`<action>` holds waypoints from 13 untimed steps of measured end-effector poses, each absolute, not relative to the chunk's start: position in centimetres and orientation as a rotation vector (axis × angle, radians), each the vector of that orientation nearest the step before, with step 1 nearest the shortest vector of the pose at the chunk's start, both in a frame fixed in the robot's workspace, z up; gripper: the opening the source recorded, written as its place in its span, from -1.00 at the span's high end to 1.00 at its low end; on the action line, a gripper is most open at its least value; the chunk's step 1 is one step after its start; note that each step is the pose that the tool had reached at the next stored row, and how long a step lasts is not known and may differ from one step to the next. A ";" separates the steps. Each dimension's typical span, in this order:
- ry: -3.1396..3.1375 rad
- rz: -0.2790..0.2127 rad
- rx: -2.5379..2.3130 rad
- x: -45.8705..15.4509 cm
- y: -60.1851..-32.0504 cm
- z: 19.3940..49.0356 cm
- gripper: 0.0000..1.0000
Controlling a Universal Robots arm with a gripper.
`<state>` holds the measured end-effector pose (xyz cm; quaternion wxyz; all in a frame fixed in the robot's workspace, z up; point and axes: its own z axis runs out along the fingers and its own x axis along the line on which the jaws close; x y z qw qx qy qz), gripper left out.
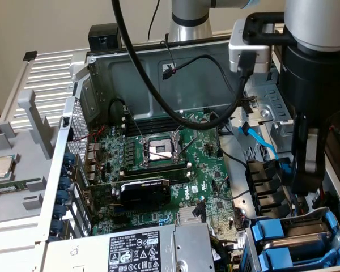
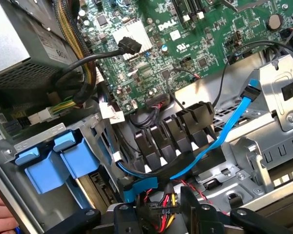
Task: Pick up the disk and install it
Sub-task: 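Insert the first disk wire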
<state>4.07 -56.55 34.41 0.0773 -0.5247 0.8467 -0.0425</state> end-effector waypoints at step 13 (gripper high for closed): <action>2.543 -0.134 -1.563 4.0 -56.2 34.5 0.30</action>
